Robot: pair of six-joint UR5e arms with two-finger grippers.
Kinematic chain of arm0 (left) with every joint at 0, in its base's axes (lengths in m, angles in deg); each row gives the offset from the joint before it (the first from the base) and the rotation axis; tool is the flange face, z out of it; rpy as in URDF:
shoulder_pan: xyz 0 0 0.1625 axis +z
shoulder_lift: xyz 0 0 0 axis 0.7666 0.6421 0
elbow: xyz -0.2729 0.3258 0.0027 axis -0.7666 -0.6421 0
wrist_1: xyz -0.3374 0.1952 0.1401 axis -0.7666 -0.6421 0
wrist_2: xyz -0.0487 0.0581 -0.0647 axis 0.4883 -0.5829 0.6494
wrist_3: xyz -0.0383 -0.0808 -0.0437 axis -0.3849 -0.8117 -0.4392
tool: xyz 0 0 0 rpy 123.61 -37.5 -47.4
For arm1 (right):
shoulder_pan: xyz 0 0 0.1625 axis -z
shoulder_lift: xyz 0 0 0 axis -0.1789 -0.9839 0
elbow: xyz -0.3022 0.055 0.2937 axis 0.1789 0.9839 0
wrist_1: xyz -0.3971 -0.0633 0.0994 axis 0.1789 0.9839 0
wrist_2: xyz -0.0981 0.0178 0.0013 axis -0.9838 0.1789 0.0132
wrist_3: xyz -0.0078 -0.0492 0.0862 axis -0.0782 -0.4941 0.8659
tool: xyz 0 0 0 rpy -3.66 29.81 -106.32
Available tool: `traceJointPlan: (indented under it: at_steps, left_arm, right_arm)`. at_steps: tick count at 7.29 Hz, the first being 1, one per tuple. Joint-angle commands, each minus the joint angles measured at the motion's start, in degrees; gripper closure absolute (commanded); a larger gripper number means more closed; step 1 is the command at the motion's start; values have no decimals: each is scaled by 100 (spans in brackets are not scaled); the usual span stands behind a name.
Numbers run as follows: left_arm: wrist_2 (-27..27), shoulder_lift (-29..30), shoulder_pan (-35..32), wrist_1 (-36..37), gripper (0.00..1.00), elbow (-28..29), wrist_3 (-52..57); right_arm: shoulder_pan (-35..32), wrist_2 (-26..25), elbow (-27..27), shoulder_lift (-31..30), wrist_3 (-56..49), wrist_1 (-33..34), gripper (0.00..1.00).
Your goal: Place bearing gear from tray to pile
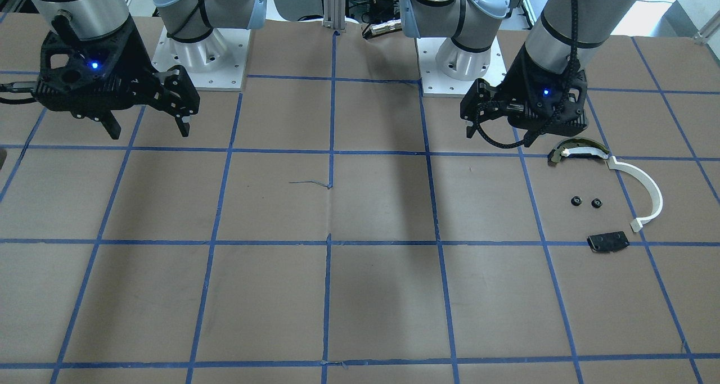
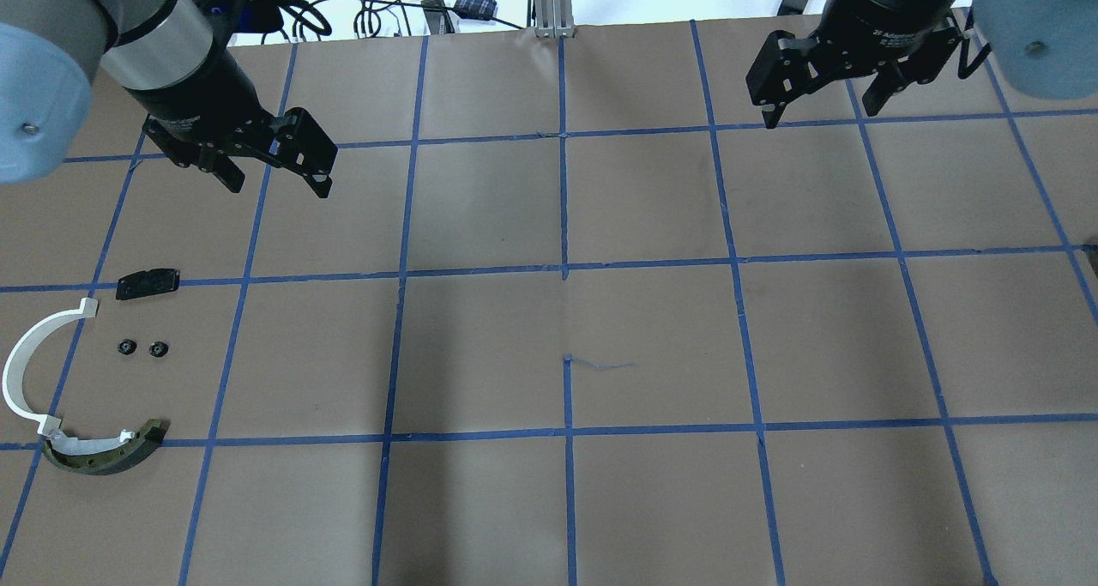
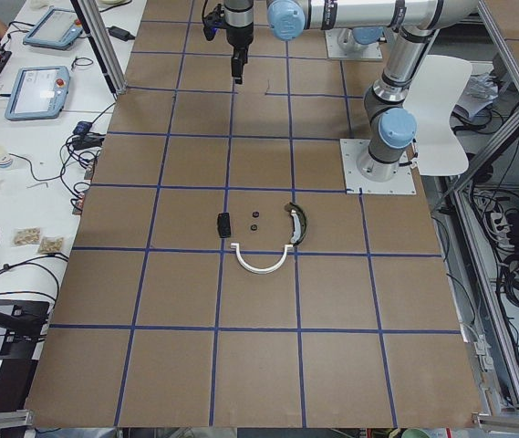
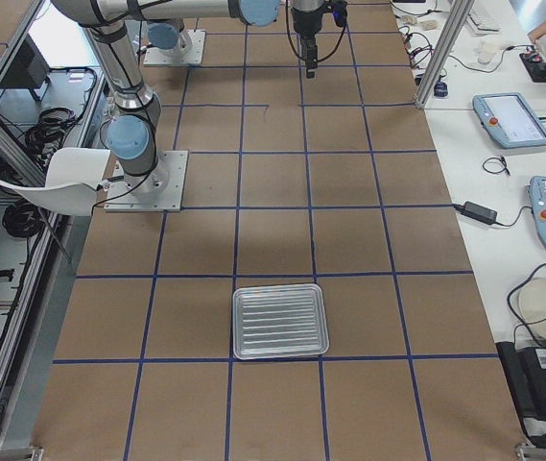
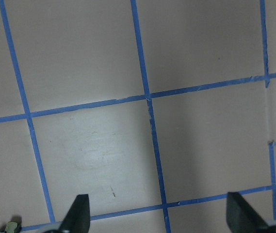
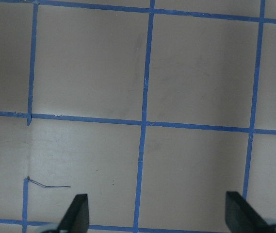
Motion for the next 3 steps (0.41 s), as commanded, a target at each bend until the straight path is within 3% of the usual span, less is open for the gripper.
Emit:
traceJointPlan:
  at_steps: [1, 3]
  left_arm:
    - [-18, 2, 4, 1, 0, -7, 7]
    - [-45, 11, 4, 9, 0, -7, 7]
  right_arm:
    - [3, -1, -6, 18, 20, 9, 0]
    - [20, 7, 3, 79, 20, 44, 0]
